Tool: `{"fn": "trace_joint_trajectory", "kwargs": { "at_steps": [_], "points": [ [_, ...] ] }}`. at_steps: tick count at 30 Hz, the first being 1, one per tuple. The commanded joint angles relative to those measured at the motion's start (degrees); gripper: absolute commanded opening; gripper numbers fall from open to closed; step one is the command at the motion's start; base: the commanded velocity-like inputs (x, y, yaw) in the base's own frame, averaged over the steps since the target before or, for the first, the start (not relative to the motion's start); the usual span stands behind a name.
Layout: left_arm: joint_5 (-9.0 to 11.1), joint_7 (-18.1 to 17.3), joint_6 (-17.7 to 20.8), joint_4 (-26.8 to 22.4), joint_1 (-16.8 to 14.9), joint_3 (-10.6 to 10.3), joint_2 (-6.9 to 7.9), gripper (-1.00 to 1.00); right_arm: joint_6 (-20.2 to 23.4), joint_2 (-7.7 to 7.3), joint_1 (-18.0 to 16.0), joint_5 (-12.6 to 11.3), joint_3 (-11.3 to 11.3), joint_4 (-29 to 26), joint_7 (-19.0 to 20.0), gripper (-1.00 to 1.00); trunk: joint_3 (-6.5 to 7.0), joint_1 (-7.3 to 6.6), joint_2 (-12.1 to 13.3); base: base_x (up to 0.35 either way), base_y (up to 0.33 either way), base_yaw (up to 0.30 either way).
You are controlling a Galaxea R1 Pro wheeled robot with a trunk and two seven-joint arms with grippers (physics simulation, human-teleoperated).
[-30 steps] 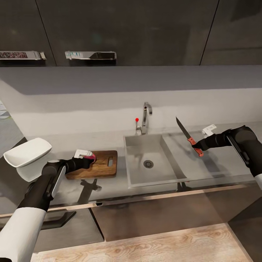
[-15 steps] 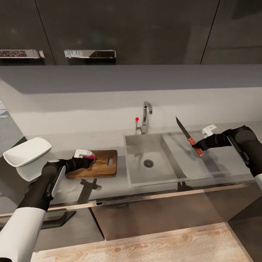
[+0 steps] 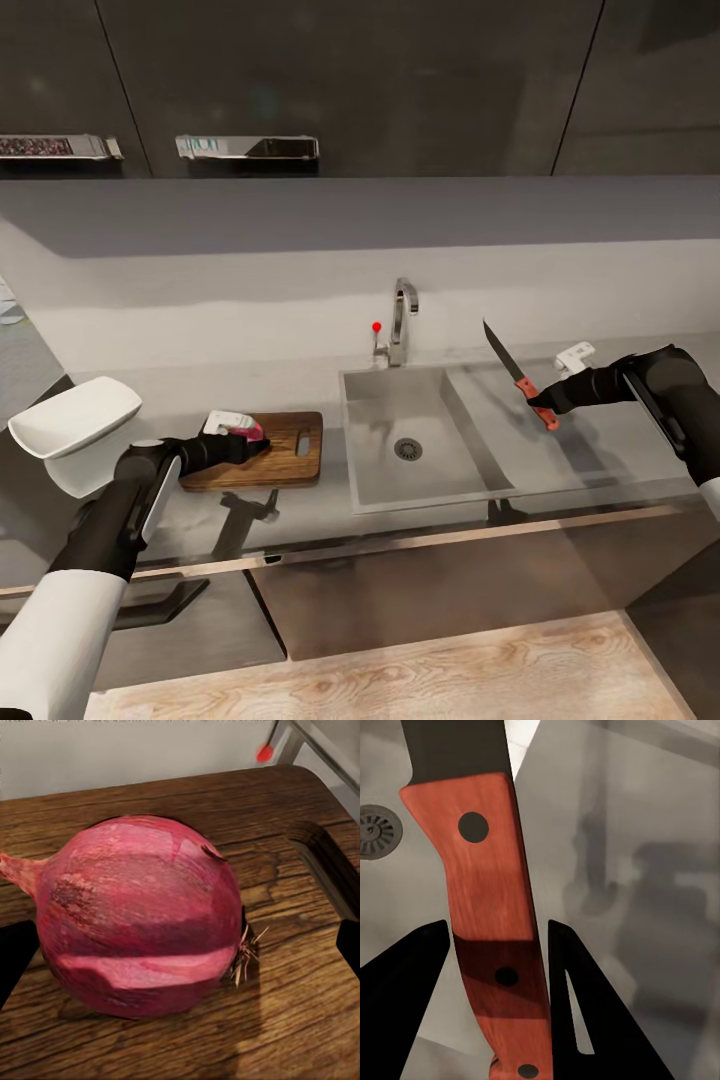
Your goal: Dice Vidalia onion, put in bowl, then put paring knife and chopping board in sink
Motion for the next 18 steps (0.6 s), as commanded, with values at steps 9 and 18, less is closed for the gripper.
{"fn": "trace_joint_trajectory", "kwargs": {
  "at_steps": [9, 18],
  "points": [
    [0.0, -0.2, 0.4, -0.8, 0.0, 0.1, 0.09, 1.0, 0.1, -0.04, -0.1, 0.6, 0.1, -0.1, 0.5, -1.0, 0.53, 0.01, -0.1, 0.0, 0.0, 0.0],
    [0.0, -0.2, 0.4, -0.8, 0.0, 0.2, 0.17, 1.0, 0.0, -0.04, -0.1, 0.6, 0.1, -0.1, 0.5, -1.0, 1.36, 0.01, -0.1, 0.0, 0.0, 0.0]
  ]
}}
